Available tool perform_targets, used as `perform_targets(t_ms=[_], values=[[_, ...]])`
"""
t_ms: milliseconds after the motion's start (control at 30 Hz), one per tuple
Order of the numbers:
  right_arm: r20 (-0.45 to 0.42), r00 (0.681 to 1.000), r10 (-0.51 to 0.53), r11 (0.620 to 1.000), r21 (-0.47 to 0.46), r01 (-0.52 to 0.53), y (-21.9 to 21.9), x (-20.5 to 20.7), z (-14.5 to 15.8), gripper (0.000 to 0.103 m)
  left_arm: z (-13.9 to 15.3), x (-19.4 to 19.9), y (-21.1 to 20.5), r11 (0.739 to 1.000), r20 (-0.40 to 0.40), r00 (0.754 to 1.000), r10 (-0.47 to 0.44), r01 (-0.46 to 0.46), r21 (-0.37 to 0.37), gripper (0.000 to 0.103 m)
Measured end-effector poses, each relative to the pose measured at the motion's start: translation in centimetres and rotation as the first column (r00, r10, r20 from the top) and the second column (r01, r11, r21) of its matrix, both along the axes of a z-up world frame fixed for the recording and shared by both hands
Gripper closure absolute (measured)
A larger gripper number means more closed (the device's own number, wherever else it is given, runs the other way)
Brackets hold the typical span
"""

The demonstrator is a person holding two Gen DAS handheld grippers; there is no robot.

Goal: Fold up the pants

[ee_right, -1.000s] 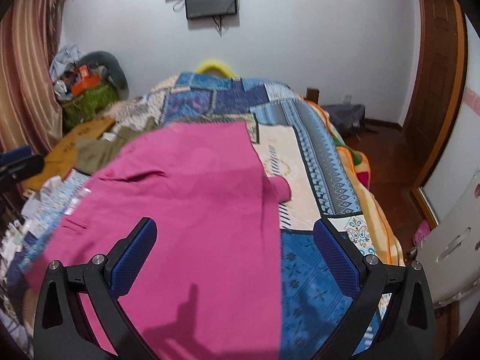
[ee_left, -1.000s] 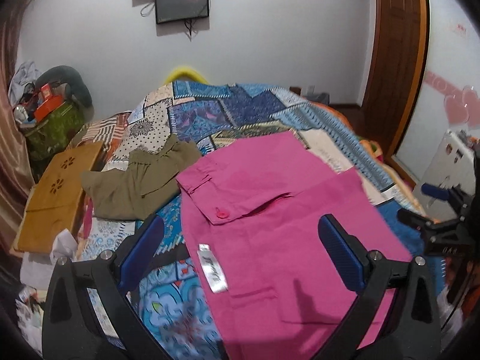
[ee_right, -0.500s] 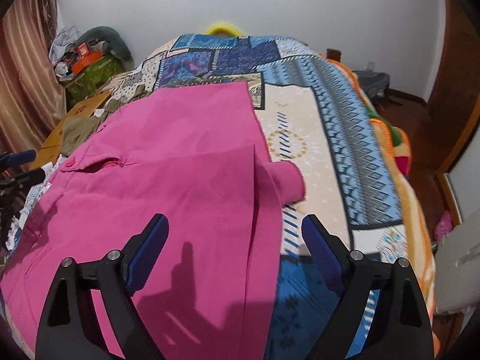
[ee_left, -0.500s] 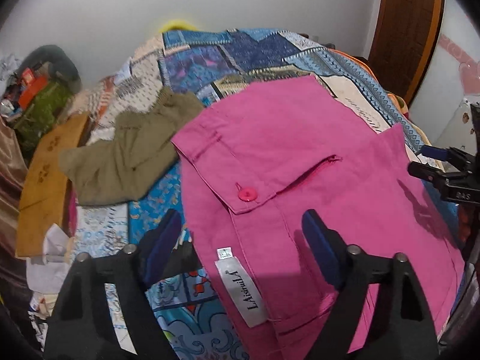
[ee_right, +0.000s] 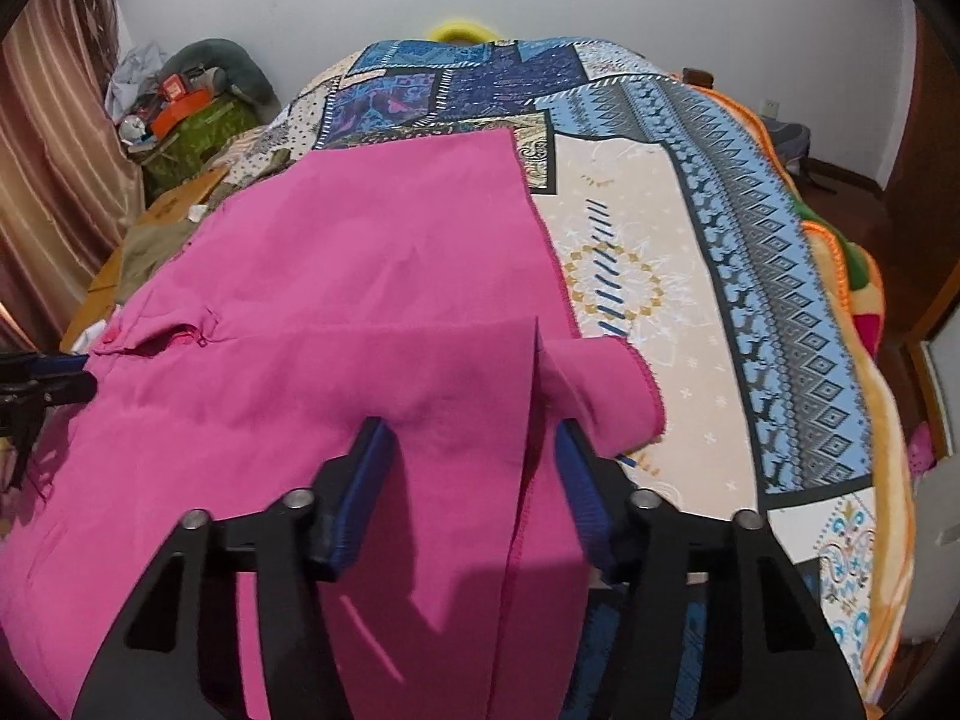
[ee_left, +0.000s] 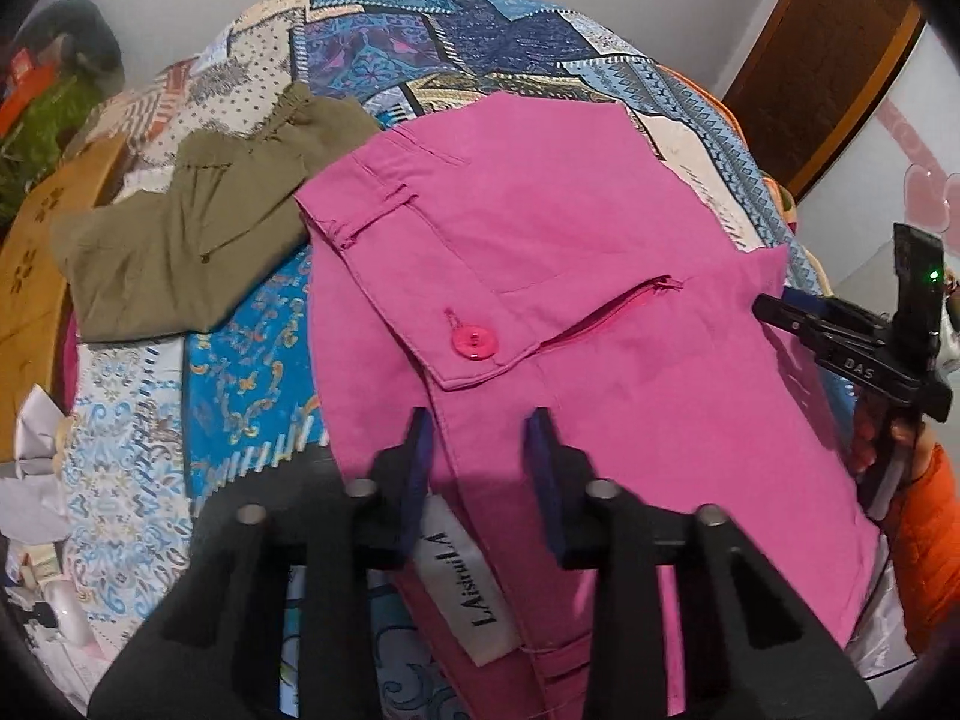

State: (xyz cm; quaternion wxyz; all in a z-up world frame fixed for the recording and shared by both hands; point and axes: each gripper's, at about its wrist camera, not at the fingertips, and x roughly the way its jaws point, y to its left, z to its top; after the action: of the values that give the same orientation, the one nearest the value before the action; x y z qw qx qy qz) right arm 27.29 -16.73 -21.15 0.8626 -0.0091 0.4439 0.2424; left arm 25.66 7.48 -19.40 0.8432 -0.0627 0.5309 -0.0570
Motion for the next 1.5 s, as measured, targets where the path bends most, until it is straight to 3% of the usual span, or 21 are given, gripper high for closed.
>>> perform_targets(t_ms=[67,167,267,400,567,667,833,900,1000,1167,1333,1500], values=[[-0.006,1.000,0.010,1.000,0.030,-0.010,-0.1,0.3,0.0,0.072,0.1,0.3,0.1,0.999,-0.004,1.000,-0.010,0.010,-0.041,0.097],[-0.007,1.000,0.002,0.999,0.049,-0.002,-0.2,0.6,0.2,0.091,0.3,0.4,-0.1,1.000,0.015,1.000,-0.012,0.012,-0.020,0.097],[0.011,1.000,-0.012,0.999,0.033,0.012,-0.1,0.4,0.3,0.094,0.7,0.1,-1.0,0.995,0.060,0.998,-0.030,0.024,0.101,0.100],[0.047,0.999,-0.016,0.999,-0.036,0.017,0.3,-0.3,0.5,0.098,0.4,0.1,-1.2,0.989,0.067,0.997,-0.033,0.023,0.144,0.099],[-0.010,0.999,-0.050,0.994,-0.093,0.049,0.1,0.1,-0.9,0.099,-0.8,0.5,0.5,0.998,0.036,0.998,0.050,-0.051,0.041,0.099],[-0.064,0.996,-0.058,0.997,-0.050,0.055,-0.8,0.7,-1.3,0.099,-0.5,0.3,1.1,0.998,0.020,0.998,0.057,-0.057,0.002,0.096],[-0.076,0.996,-0.048,0.993,-0.107,0.040,-0.7,0.0,-0.3,0.091,0.7,-0.4,1.9,0.997,0.014,0.997,0.074,-0.074,-0.022,0.083],[-0.074,0.996,-0.040,0.992,-0.126,0.030,-0.9,-0.4,0.0,0.070,1.3,-0.4,2.0,0.997,0.022,0.997,0.077,-0.077,-0.011,0.078],[-0.029,0.998,-0.055,0.993,-0.108,0.051,-1.8,-0.8,1.2,0.048,1.9,0.5,2.6,0.995,0.014,0.995,0.094,-0.093,-0.034,0.073],[0.026,0.995,-0.098,0.988,-0.119,0.100,-3.1,0.5,3.1,0.048,2.1,2.5,2.9,0.994,0.011,0.995,0.104,-0.103,-0.041,0.072],[0.028,0.988,-0.154,0.985,-0.074,0.156,-4.1,3.0,3.4,0.048,0.1,4.4,2.9,0.990,-0.073,0.994,0.086,-0.094,-0.108,0.072],[-0.068,0.982,-0.175,0.985,-0.011,0.175,-4.1,5.6,0.9,0.048,-1.2,4.9,3.1,0.981,-0.094,0.991,0.096,-0.111,-0.162,0.072]])
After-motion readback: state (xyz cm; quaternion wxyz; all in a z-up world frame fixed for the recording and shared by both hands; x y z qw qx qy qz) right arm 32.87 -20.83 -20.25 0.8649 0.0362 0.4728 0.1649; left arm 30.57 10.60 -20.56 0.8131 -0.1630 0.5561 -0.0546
